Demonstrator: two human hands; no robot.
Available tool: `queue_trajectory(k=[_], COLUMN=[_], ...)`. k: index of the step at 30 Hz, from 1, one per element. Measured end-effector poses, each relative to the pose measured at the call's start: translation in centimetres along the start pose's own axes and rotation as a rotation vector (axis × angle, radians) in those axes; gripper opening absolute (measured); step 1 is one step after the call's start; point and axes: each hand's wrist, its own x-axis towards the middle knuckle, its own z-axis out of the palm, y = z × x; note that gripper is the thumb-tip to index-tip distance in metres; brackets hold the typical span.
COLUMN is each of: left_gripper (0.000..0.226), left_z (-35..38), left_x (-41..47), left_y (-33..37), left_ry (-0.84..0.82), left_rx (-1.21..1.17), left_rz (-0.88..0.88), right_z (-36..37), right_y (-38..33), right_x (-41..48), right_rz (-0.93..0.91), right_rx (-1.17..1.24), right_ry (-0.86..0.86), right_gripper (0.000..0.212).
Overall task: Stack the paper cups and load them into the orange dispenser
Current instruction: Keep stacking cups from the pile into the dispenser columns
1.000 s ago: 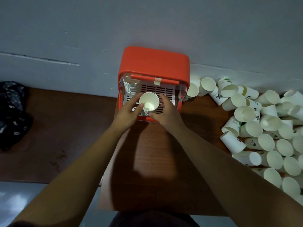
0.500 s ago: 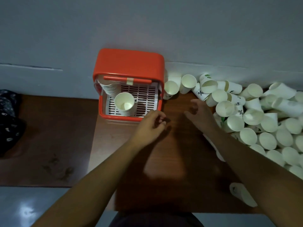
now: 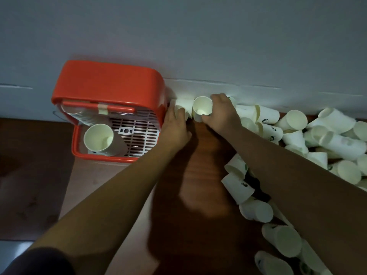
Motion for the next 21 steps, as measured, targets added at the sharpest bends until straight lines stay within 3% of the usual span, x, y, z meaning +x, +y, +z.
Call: queue_trajectory(k=[5,8,11,15,18,21], left_gripper=[0.076,0.064,0.069,0.072,0.075,0.080], left_z=[1.7,2.4,2.6,1.4,-0.4,-2.8], left_x=[1.8,2.0,0.9,-1.8,-4.5,-7.1], left_y=[0.6,0.3,-0.2,-0.5,-0.9,-1.8], left_ry=[-0.042,0.078,0.137,0.073,0.091,0.077], left_rx=[0.209,0.347,0.403,0.251,0.011,-0.228], left_rz=[-0.063,-0.051,0.028,0.064,0.097,0.074], right_z=[1.5,2.4,2.9,2.8,1.6,0.1], right_y=[0.8,1.4,1.4,0.9,-0.1,-1.1], right_x=[2.4,3.1,3.2,2.5,0.7,-1.6], right_rz=[-0.055,-0.053,-0.055,-0.056,-0.040,-0.024], right_rx=[-0.166,-0.197,-0.194,-0.174,-0.039,0.041], right_ry=[-0.040,-0.073,-0.059,-0.015,-0.019,-0.026], right_gripper=[0.069,0.073,0.069,0.065,0.073,0.064])
